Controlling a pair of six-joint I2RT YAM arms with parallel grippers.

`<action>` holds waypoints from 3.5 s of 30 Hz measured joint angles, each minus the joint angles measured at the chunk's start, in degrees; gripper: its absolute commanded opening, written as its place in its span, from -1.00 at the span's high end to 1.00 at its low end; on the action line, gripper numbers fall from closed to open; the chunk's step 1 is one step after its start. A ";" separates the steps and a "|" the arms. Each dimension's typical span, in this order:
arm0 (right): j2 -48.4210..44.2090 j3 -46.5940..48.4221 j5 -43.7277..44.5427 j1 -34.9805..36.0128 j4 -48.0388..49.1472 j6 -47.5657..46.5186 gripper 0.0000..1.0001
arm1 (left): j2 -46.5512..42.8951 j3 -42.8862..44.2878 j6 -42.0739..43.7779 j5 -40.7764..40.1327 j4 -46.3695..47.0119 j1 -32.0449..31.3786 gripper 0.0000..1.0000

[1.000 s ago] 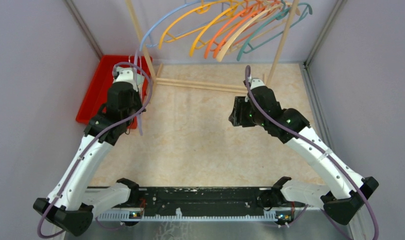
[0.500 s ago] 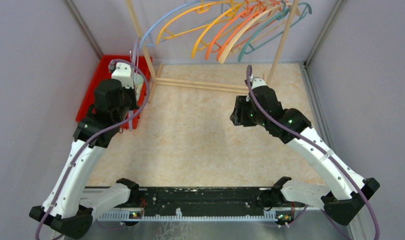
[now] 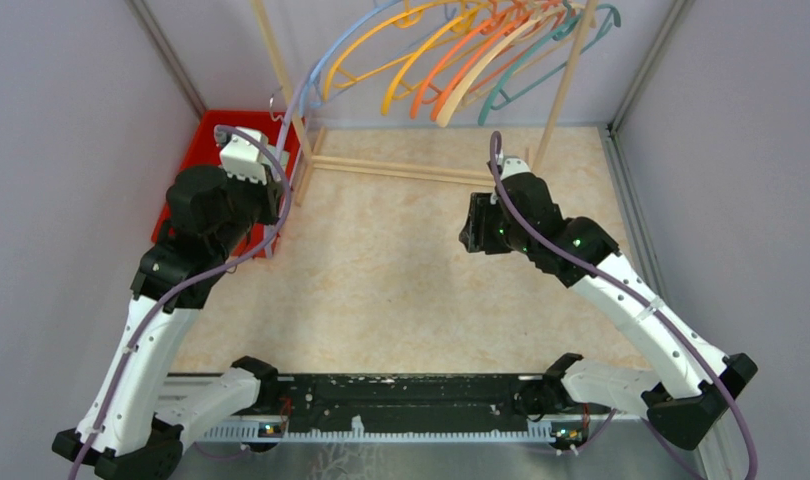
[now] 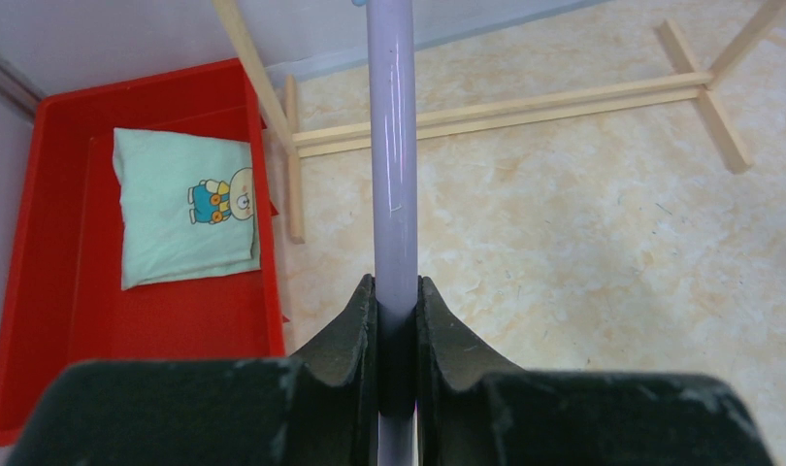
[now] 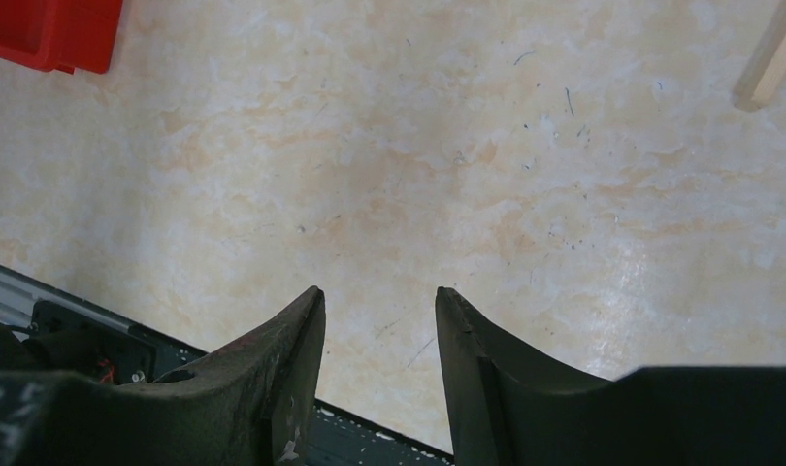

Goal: Organize the hangers

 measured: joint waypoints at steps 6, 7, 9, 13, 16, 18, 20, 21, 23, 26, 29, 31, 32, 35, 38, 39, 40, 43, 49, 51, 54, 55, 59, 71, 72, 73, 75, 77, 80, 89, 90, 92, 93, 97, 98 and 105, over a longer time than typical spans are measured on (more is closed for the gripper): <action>0.37 -0.94 -0.13 0.00 0.33 0.15 0.08 | -0.90 0.00 1.77 0.20 -1.68 -0.04 1.00; 0.39 -1.11 -0.17 0.00 0.59 0.17 0.08 | -0.63 0.00 2.14 -0.74 -2.27 -0.04 1.00; 0.44 -1.16 -0.24 0.00 0.72 0.20 0.08 | 0.59 0.00 2.58 -2.78 -3.17 -0.04 1.00; 0.50 -1.16 -0.24 0.00 1.09 0.17 0.08 | 4.48 1.62 3.23 -5.62 -3.85 -0.04 1.00; 0.66 -1.16 -0.17 0.00 1.18 0.13 0.08 | 8.63 5.20 3.74 -6.56 -3.63 -0.04 1.00; 1.01 -0.98 0.02 0.00 1.14 -0.02 0.08 | 12.22 8.83 4.24 -6.82 -2.84 -0.04 1.00; 1.40 -0.42 0.17 0.00 0.90 -0.09 0.08 | 15.61 12.17 4.76 -6.69 -1.81 -0.02 1.00; 1.49 -0.09 0.28 0.00 0.90 -0.11 0.08 | 17.70 14.34 4.94 -6.34 -1.60 0.09 1.00; 1.49 0.55 0.66 0.00 0.74 -0.26 0.08 | 22.27 19.37 5.09 -5.03 -1.53 0.46 1.00; 1.49 1.55 1.36 -0.02 0.72 -0.68 0.08 | 29.66 27.89 5.11 -2.27 -1.79 0.61 1.00; 1.44 2.10 2.05 -0.13 0.74 -1.09 0.07 | 35.12 34.23 4.85 0.55 -2.29 0.85 1.00; 1.44 2.27 2.38 -0.22 0.74 -1.14 0.07 | 38.42 39.19 4.72 2.14 -3.56 0.96 1.00; 1.42 2.27 2.49 -0.28 0.76 -1.16 0.07 | 39.71 41.18 4.66 2.67 -3.78 0.96 1.00; 1.38 2.27 2.86 -0.39 0.70 -1.20 0.06 | 42.91 46.80 4.48 3.80 -4.76 1.09 1.00; 1.38 2.29 3.06 -0.39 0.66 -1.46 0.06 | 43.89 48.35 3.85 4.39 -5.90 1.25 1.00; 1.38 2.29 3.06 -0.39 0.59 -1.53 0.06 | 43.98 48.48 3.72 4.50 -6.05 1.25 1.00; 1.38 2.29 3.06 -0.39 0.57 -1.55 0.06 | 44.04 48.54 3.61 4.57 -6.25 1.29 1.00; 1.38 2.29 3.08 -0.39 0.48 -1.55 0.06 | 43.87 48.06 3.52 4.63 -6.75 1.31 1.00; 1.38 2.29 3.02 -0.39 0.39 -1.55 0.06 | 40.13 40.98 3.37 4.59 -6.69 1.33 1.00; 1.38 2.29 2.99 -0.39 0.39 -1.55 0.06 | 38.05 38.73 3.34 4.42 -6.47 1.33 1.00; 1.38 2.29 2.80 -0.39 0.42 -1.55 0.07 | 34.34 35.85 3.32 3.39 -6.58 1.36 1.00; 1.38 2.29 2.73 -0.39 0.39 -1.53 0.07 | 33.07 35.15 3.32 2.75 -6.84 1.36 1.00; 1.44 2.29 2.14 -0.39 0.44 -1.55 0.07 | 28.30 33.40 3.50 0.02 -8.09 1.57 1.00; 3.96 2.29 0.09 -0.42 0.98 -1.57 0.07 | 21.29 27.61 3.89 -6.32 -8.66 1.77 1.00; 4.00 2.29 0.00 -0.42 1.01 -1.57 0.07 | 21.44 27.63 4.11 -6.95 -8.17 1.84 1.00; 4.02 2.29 -0.02 -0.42 0.98 -1.57 0.07 | 21.64 27.69 4.37 -7.54 -7.76 1.88 1.00; 4.02 2.29 -0.02 -0.42 1.03 -1.62 0.07 | 22.99 28.81 5.20 -8.81 -6.29 2.10 1.00; 4.07 2.29 -0.04 -0.42 1.05 -1.64 0.07 | 25.46 31.15 5.81 -9.29 -4.74 2.34 1.00; 4.11 2.29 -0.04 -0.42 1.07 -1.81 0.07 | 31.21 36.72 6.23 -8.87 -2.73 2.86 1.00; 4.09 2.29 0.39 -0.96 1.18 -2.21 0.07 | 40.83 40.26 5.03 -3.30 1.38 3.19 1.00; 4.09 2.29 0.42 -1.18 1.18 -2.23 0.07 | 41.27 40.26 4.87 -2.64 2.21 3.21 1.00; 4.07 2.29 0.44 -1.57 1.18 -2.23 0.07 | 42.18 41.11 4.63 -1.40 3.19 3.21 1.00; 4.04 2.29 0.44 -1.70 1.18 -2.23 0.07 | 42.77 41.97 4.55 -0.92 3.37 3.21 1.00; 4.04 2.27 0.39 -1.99 1.20 -2.23 0.06 | 46.36 47.84 3.91 1.09 5.03 3.21 1.00; 4.04 2.27 0.39 -2.01 1.20 -2.23 0.07 | 47.06 48.98 3.58 1.55 5.53 3.21 1.00; 4.04 2.27 0.37 -2.84 1.22 -2.23 0.07 | 51.54 53.46 2.03 4.44 5.86 3.58 1.00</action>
